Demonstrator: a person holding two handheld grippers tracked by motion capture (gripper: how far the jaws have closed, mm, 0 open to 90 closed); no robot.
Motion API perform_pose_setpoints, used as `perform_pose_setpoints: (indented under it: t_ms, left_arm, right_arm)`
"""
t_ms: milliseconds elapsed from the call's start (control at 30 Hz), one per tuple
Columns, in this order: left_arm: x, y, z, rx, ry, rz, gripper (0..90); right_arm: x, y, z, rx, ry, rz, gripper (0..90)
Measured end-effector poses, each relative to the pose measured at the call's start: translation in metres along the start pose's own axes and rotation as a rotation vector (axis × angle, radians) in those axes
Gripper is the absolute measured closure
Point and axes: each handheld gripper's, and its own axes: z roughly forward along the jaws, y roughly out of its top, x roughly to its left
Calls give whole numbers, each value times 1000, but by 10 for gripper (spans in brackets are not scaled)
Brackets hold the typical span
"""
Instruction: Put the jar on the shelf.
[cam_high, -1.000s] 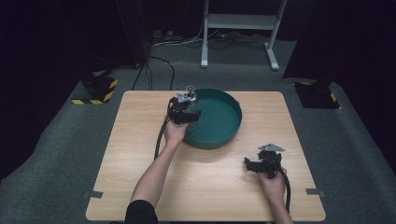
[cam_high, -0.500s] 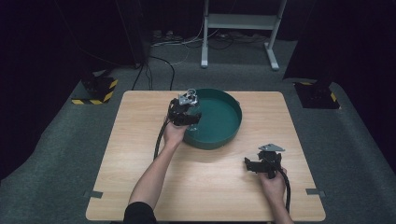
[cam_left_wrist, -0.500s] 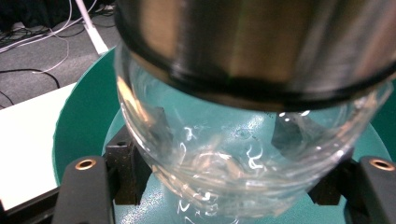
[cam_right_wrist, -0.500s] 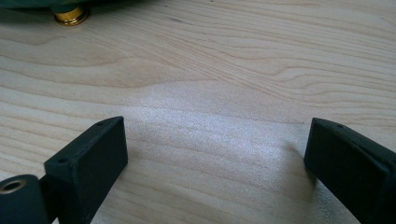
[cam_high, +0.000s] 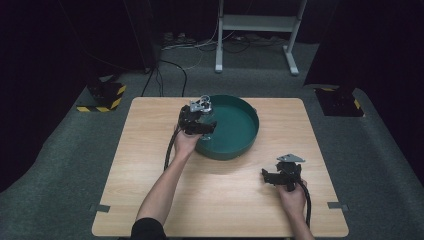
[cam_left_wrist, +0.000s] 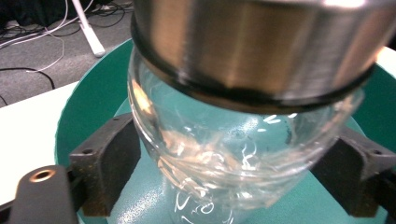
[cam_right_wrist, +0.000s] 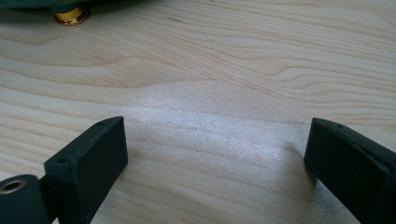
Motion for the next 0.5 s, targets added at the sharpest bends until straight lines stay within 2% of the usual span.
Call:
perform_pose_setpoints:
  t_ms: [233,500]
  left_arm:
    - [0,1,-7,-1,-22,-9,79]
    - [0,0,-18,-11,-22,-6,70]
  right_arm:
    - [0,0,0,0,0,0,55]
    - [0,0,0,0,0,-1,55]
